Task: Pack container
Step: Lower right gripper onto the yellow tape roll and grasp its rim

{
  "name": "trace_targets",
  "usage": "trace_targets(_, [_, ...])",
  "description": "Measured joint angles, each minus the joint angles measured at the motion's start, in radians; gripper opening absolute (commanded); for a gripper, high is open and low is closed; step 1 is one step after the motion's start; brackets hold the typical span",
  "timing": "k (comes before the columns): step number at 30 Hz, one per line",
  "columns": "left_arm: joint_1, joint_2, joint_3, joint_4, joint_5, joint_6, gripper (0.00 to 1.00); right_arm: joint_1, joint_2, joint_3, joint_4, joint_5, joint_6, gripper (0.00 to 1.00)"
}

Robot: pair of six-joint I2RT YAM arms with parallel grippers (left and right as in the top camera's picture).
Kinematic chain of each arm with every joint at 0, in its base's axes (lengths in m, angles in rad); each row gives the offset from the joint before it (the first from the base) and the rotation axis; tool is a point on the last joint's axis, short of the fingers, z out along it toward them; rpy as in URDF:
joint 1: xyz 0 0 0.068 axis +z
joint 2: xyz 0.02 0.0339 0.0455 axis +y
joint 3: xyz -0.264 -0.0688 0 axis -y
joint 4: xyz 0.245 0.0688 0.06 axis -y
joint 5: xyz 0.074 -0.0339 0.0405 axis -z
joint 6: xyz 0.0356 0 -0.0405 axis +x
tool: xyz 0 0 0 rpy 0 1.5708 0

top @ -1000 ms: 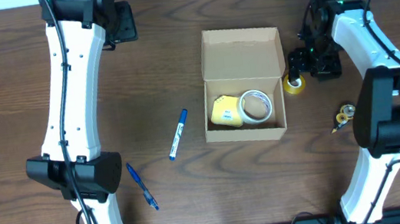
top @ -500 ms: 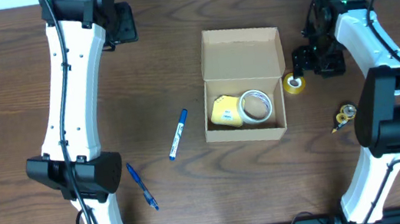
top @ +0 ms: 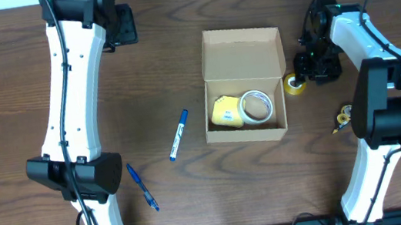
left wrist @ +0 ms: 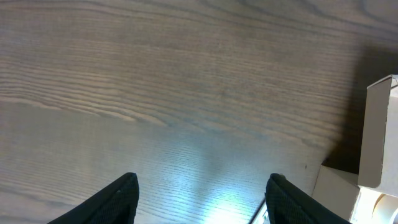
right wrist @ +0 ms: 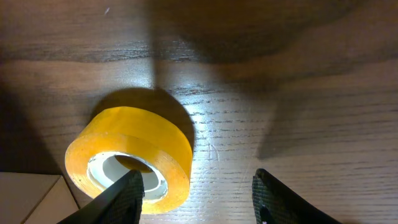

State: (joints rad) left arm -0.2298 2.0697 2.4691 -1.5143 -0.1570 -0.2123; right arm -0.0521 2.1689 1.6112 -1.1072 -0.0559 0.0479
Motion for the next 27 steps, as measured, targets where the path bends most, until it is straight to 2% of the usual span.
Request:
trace_targets(7, [0.0, 0.0, 0.0, -0.001, 0.0, 0.0, 0.66, 0.0, 0.002, 0.0, 0.002, 0.0, 0.0, 0.49])
trace_targets(11, [0.0, 0.0, 0.0, -0.008, 0.0, 0.0, 0.66, 0.0, 0.018, 0.0, 0.002, 0.0, -0.005, 0.32])
trace_targets(13, [0.0, 0.0, 0.0, -0.008, 0.0, 0.0, 0.66, 0.0, 0.024, 0.0, 0.001, -0.001, -0.003, 0.3])
trace_targets(17, [0.0, 0.0, 0.0, -0.008, 0.0, 0.0, 0.66, 0.0, 0.026, 0.0, 0.0, -0.003, -0.001, 0.17])
trace_targets(21, [0.0, 0.0, 0.0, -0.012, 0.0, 0.0, 0.66, 0.0, 0.026, 0.003, -0.002, -0.003, 0.001, 0.15])
trace_targets(27, [0.0, 0.0, 0.0, -0.021, 0.0, 0.0, 0.66, 0.0, 0.026, 0.004, -0.002, -0.003, 0.004, 0.02])
